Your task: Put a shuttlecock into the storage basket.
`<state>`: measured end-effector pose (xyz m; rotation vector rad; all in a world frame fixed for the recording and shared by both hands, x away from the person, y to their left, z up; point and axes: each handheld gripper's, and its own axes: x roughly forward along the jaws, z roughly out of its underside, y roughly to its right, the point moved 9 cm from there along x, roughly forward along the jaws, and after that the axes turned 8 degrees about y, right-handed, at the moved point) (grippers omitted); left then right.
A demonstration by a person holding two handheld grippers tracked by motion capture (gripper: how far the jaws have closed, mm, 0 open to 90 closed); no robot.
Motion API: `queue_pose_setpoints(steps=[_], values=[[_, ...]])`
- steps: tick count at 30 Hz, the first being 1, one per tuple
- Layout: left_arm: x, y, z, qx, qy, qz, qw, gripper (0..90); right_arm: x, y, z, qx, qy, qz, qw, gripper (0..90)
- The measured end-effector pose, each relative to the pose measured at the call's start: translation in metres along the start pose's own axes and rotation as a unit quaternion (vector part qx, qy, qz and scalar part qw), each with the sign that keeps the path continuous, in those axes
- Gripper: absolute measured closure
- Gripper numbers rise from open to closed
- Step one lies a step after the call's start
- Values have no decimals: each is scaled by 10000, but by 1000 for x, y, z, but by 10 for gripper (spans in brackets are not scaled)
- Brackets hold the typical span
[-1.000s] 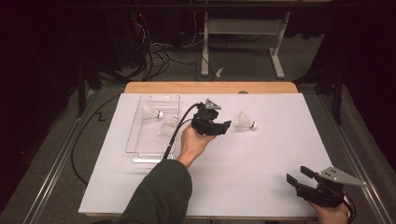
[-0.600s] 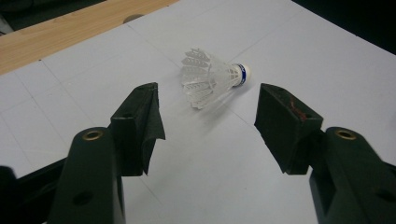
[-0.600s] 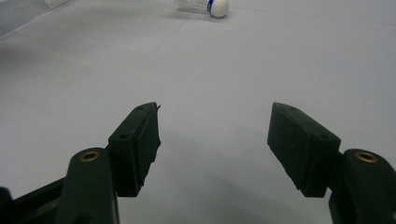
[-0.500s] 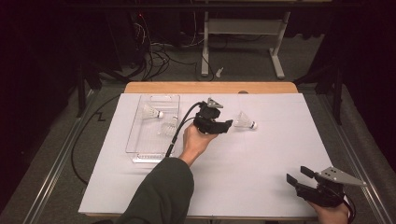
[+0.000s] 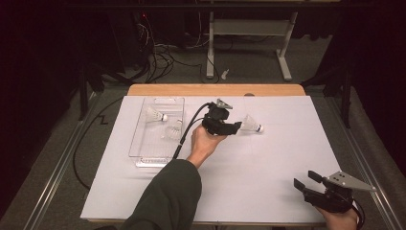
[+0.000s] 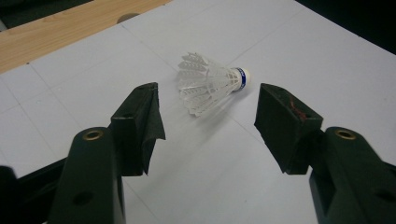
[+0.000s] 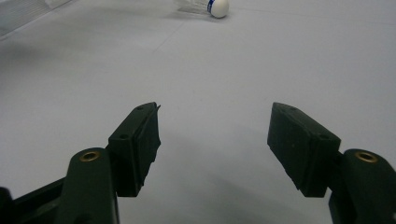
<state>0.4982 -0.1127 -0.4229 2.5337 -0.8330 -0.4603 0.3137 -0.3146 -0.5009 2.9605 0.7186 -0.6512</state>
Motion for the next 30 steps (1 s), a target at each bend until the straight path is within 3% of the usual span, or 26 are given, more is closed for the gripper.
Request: queue_pose_setpoints(steps=[22,26,30], values=[[26,3,8,-125,-149,-25,9998,420,0,-1,0,-9,-2,-25,10000,344],[30,1,13,-8,-253,-38,9997,420,0,-1,0,-2,-2,-23,10000,344],[36,5,17,-18,-282,-1,9996,422,0,-1,0,5,-2,-22,10000,344]])
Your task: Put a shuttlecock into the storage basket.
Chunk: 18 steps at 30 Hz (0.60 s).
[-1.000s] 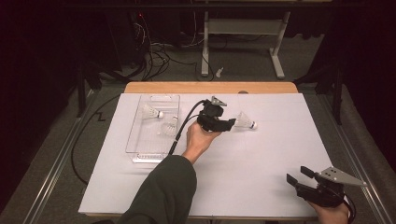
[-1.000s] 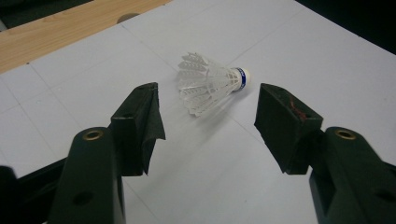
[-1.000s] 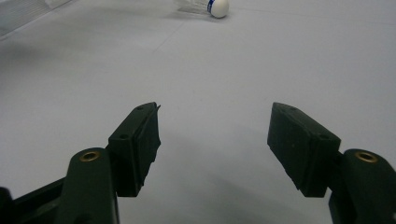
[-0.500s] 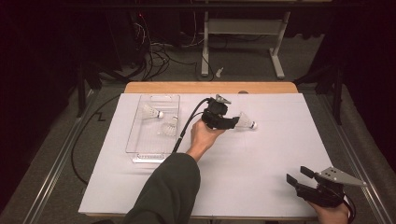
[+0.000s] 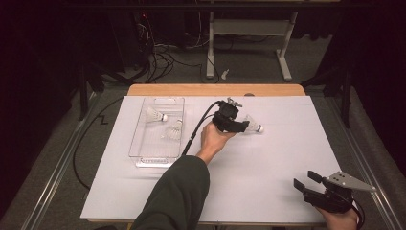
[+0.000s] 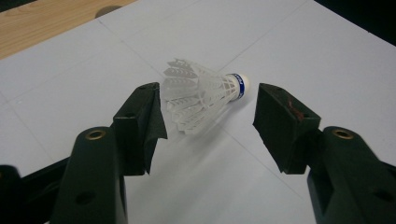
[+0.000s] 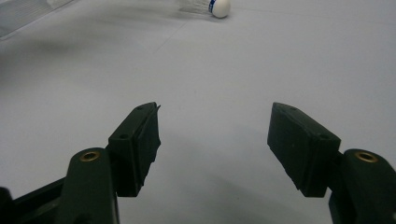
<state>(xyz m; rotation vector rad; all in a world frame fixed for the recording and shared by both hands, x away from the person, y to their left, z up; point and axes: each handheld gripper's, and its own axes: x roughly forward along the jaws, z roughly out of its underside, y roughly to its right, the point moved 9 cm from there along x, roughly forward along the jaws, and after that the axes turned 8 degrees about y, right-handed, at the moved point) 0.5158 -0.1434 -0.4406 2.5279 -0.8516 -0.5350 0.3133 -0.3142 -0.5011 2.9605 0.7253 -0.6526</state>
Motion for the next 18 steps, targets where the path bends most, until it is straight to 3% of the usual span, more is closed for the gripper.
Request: queue_pose_setpoints(steps=[8,11,18], values=[[10,7,7,5,-105,18,9999,429,0,0,0,-1,5,-9,10000,344],[13,5,9,-119,-118,-15,9999,434,0,0,0,-10,4,-17,10000,344],[18,-3,12,-164,-184,-116,9996,442,0,0,0,-6,3,-14,10000,344]])
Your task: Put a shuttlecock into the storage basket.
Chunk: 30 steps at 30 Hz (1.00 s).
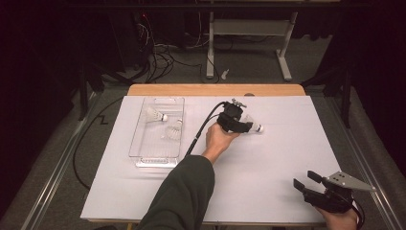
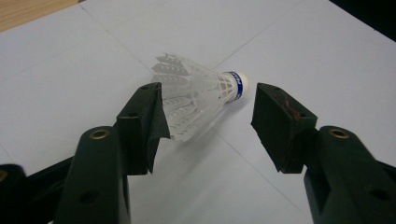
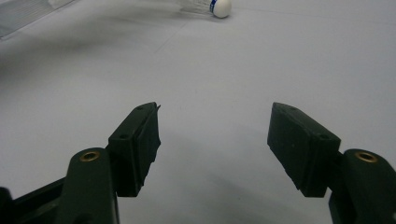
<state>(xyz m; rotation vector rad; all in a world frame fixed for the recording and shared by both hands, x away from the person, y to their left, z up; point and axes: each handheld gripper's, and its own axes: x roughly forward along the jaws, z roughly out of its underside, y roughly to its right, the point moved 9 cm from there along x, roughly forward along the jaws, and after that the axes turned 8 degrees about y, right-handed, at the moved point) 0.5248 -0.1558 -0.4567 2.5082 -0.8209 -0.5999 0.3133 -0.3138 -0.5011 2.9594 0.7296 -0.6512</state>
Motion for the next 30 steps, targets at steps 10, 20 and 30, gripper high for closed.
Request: queue_pose_setpoints(steps=[10,20,30], values=[[8,-9,7,-16,-78,-138,9999,483,0,0,0,2,5,-11,10000,344],[10,-14,15,27,-236,-146,9996,569,0,0,0,-3,-2,-21,10000,344],[11,-14,19,40,-335,-100,9994,653,0,0,0,-13,-9,-15,10000,344]])
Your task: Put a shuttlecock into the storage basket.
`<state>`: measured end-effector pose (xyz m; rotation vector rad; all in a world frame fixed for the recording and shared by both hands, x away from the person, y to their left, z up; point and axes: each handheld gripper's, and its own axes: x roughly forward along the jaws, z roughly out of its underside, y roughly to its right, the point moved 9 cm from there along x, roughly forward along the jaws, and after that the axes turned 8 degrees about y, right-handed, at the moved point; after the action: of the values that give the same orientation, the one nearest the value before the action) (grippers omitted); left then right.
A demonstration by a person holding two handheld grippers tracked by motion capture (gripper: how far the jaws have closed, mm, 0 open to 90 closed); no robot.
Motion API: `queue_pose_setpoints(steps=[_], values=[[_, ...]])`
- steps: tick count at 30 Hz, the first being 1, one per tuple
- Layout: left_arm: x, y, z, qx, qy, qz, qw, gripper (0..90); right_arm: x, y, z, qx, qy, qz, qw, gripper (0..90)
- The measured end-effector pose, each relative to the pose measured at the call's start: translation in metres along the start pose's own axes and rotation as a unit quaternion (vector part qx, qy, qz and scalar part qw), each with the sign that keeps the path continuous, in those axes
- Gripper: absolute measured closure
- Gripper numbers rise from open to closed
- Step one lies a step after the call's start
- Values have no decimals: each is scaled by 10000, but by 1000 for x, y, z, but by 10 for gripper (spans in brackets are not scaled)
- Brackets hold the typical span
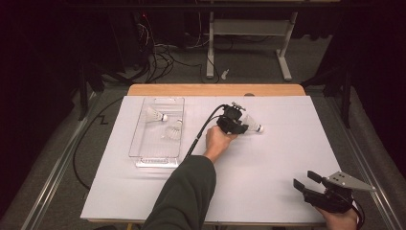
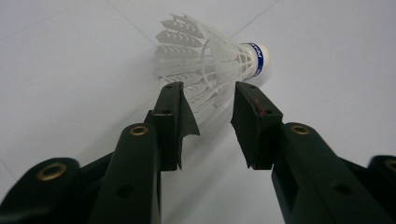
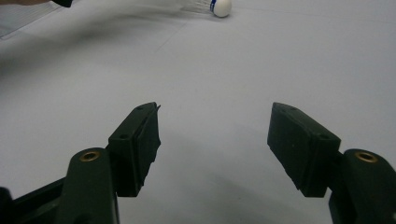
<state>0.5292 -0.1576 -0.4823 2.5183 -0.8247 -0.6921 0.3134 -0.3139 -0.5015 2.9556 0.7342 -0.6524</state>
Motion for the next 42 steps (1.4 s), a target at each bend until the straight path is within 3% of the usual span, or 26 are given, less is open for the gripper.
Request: queue_pose_setpoints(steps=[25,42], values=[[0,0,8,191,-170,72,9996,876,0,0,1,33,-15,2,10000,344],[-6,5,7,232,-230,240,9992,900,0,0,1,31,-18,16,10000,345]])
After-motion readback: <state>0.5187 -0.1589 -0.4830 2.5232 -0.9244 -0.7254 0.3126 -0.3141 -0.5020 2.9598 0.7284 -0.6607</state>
